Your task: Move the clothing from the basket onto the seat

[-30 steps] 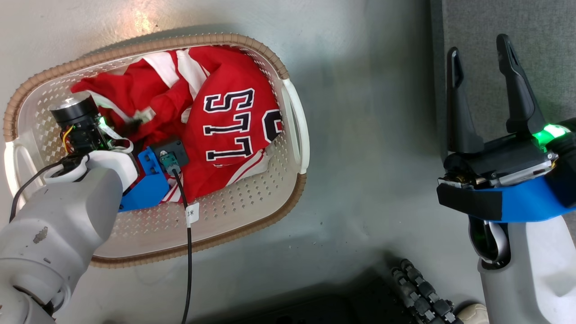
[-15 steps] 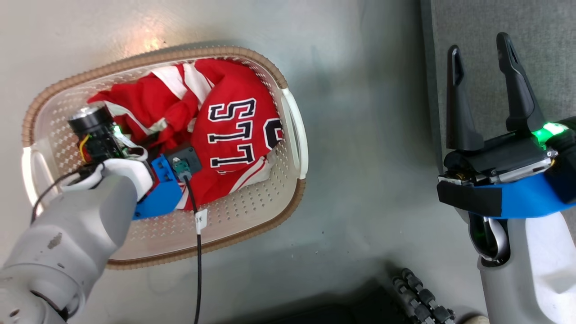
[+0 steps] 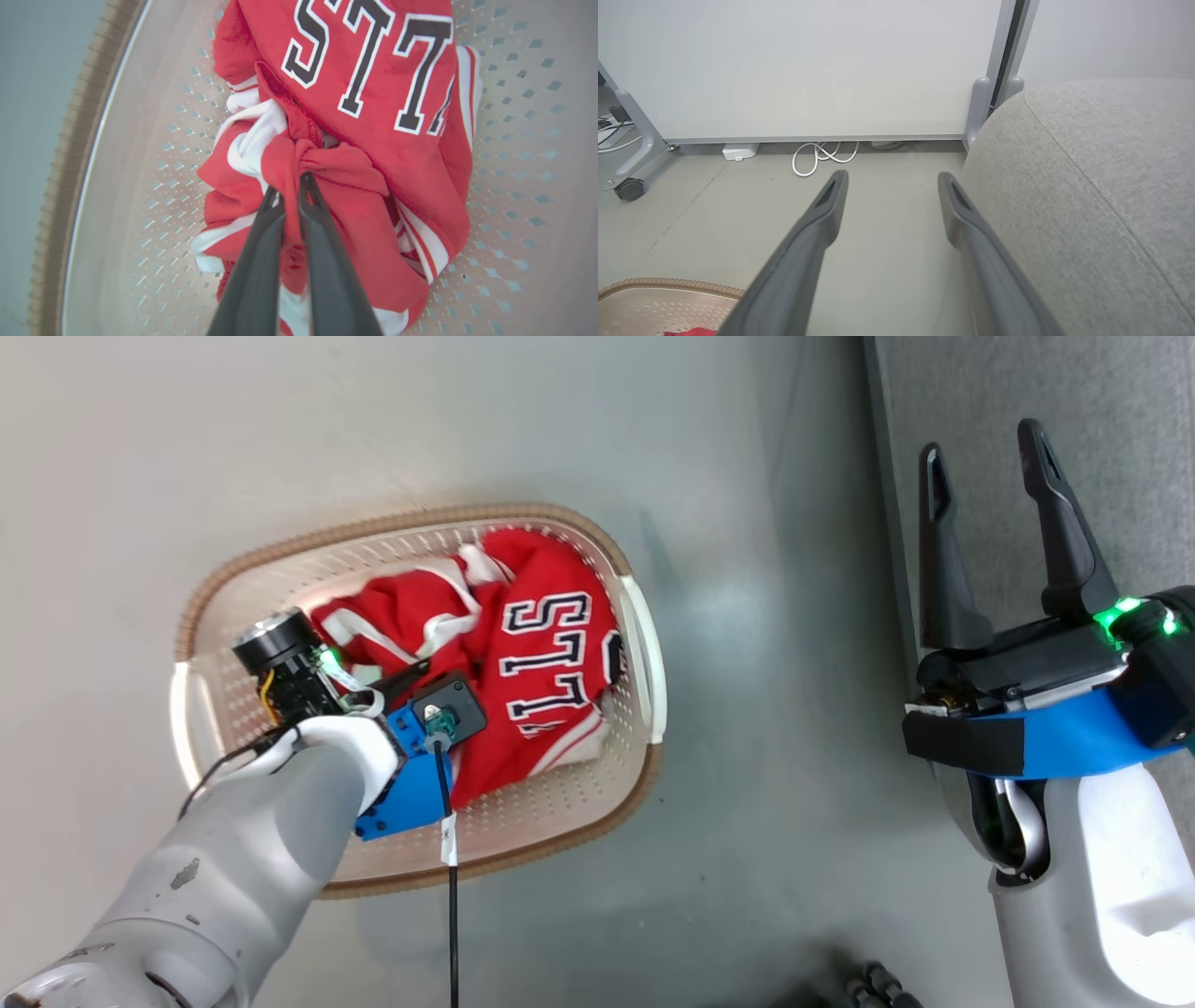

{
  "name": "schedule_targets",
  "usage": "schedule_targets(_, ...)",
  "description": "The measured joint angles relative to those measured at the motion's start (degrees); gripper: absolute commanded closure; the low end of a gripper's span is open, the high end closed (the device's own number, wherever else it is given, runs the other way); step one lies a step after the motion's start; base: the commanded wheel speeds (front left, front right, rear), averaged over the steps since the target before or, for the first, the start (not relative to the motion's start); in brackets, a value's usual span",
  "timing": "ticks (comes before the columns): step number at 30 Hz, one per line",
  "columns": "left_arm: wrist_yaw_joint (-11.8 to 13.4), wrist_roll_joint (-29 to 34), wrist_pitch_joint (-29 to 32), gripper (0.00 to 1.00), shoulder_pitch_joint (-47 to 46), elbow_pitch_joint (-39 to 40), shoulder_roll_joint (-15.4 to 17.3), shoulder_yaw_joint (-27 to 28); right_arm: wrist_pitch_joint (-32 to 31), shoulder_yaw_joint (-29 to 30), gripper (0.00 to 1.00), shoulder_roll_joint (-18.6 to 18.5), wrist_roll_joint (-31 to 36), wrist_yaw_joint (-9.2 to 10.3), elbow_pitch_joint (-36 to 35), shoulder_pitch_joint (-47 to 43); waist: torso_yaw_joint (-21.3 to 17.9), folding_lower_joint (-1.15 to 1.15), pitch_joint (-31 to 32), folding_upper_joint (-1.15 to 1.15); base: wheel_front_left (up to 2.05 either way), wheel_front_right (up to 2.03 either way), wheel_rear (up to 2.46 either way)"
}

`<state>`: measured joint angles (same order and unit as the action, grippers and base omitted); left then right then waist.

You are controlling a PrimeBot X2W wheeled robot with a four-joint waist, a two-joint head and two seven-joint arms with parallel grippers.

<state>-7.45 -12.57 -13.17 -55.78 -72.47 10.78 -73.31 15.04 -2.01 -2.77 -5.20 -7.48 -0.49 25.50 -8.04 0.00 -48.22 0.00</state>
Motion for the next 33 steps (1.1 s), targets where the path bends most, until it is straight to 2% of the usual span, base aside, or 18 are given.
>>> schedule_targets(15, 0.00, -10.38, -1.81, 1.00, 3.24, 8.47, -1.31, 1.38, 0.00, 1.53, 0.00, 0.01, 2.15, -0.01, 3.80, -3.46, 5.09, 0.00, 12.30, 0.00, 0.00, 0.00, 0.00)
schedule_targets(23, 0.04, -12.05, -1.81, 1.00, 6.73, 15.92, -0.13, 5.59, 0.00, 2.05, 0.00, 0.01, 2.64, 0.00, 5.68, -6.60, 7.40, -0.01, 19.52, 0.00, 0.00, 0.00, 0.00)
schedule_targets(33, 1.93, -13.16, -1.82, 1.00, 12.45, 23.95, -0.13, 12.77, 0.00, 2.43, 0.00, 0.01, 2.22, 0.00, 7.97, -11.15, 9.43, -0.01, 28.84, 0.00, 0.00, 0.00, 0.00)
